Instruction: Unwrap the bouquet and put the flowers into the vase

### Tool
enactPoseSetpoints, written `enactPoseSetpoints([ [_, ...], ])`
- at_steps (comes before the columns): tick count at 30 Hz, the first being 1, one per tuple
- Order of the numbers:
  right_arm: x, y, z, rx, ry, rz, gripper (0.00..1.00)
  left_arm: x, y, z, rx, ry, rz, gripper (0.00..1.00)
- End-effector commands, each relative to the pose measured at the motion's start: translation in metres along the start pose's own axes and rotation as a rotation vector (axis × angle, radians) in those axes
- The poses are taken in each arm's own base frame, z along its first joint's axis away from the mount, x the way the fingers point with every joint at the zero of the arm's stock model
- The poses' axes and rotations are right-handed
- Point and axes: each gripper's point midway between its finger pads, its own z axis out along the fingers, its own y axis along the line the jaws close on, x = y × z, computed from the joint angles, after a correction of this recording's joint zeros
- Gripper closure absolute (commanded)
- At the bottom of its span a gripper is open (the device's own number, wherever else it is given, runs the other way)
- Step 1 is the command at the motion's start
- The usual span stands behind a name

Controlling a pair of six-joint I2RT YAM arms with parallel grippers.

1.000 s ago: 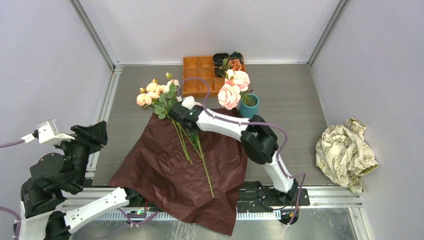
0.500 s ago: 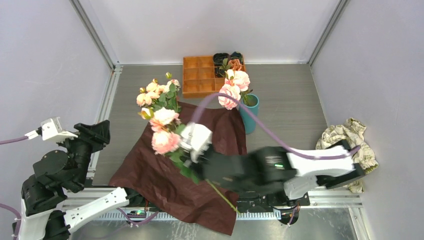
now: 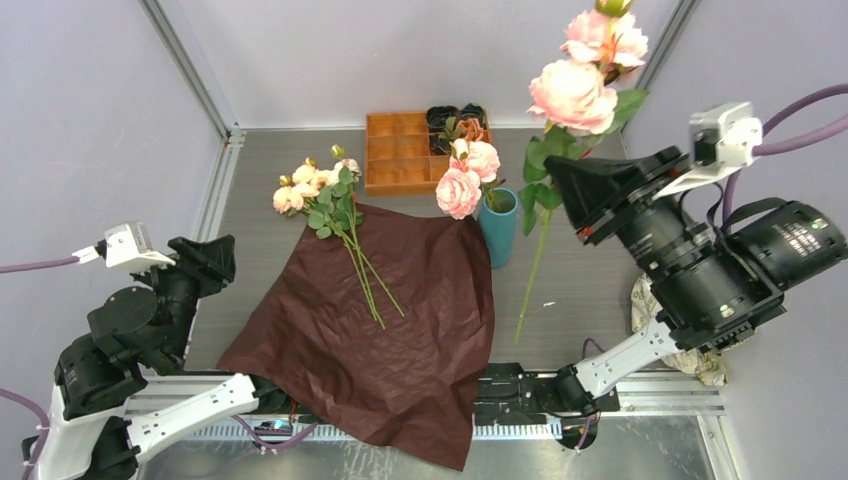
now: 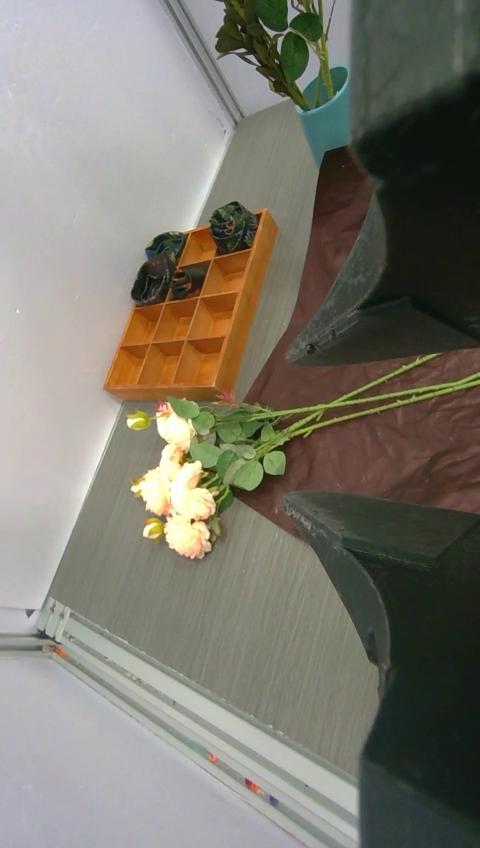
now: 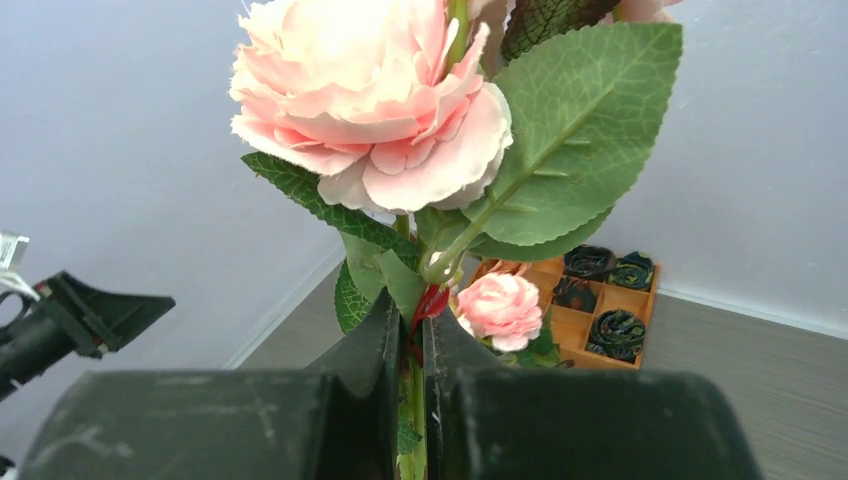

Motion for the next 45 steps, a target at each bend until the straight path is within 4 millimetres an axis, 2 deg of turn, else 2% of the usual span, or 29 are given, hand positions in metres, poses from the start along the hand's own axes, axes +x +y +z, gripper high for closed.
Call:
enactPoseSetpoints([
  [1,-0.036,-0.049,0.000,0.069,-0.070,0.075,0.99,-0.008,-0.012,0.003,0.017,-0.022,-0.051,0.50],
  [4,-0.057,-0.077,-0.001,0.089,-0.099,0.150,0.99,-0.005,-0.020,0.007,0.020,-0.010,-0.036,0.50],
  [7,-0.081,-0.094,0.000,0.144,-0.106,0.099,0.99,-0.001,-0.028,0.011,0.029,0.003,-0.028,0.50],
  [11,-0.108,-0.082,0.006,0.170,-0.111,0.017,0.99,0.005,-0.042,0.018,0.044,0.017,-0.024,0.50],
  [14,-0.119,-0.068,0.010,0.196,-0.132,-0.042,0.99,0.009,-0.053,0.022,0.055,0.029,-0.019,0.51],
  [19,-0.106,-0.031,0.025,0.226,-0.130,-0.176,0.99,0.014,-0.068,0.027,0.074,0.060,-0.004,0.52],
  [22,-0.086,-0.018,0.053,0.346,-0.096,-0.288,0.99,0.017,-0.073,0.027,0.085,0.072,-0.008,0.53],
  [24,-0.070,-0.002,0.076,0.436,-0.076,-0.412,0.99,0.017,-0.075,0.028,0.090,0.076,-0.010,0.53],
  [27,-0.051,0.003,0.109,0.544,-0.052,-0.551,0.99,0.017,-0.075,0.027,0.094,0.083,-0.010,0.53],
  [28,-0.050,-0.003,0.113,0.553,-0.048,-0.521,0.99,0.017,-0.075,0.026,0.094,0.086,-0.008,0.53],
  [30,-0.063,-0.020,0.110,0.590,-0.090,-0.450,0.99,0.015,-0.073,0.024,0.094,0.088,-0.011,0.53],
  [33,-0.082,-0.058,0.097,0.680,-0.124,-0.392,0.99,0.014,-0.068,0.021,0.092,0.090,-0.010,0.53],
  [37,-0.095,-0.102,0.075,0.771,-0.136,-0.335,0.99,0.014,-0.062,0.020,0.086,0.074,-0.026,0.52],
  [41,-0.101,-0.130,0.048,0.843,-0.124,-0.282,0.99,0.015,-0.064,0.020,0.092,0.080,-0.025,0.52],
  [45,-0.099,-0.143,0.036,0.908,-0.070,-0.290,0.99,0.017,-0.070,0.021,0.106,0.093,-0.020,0.52],
])
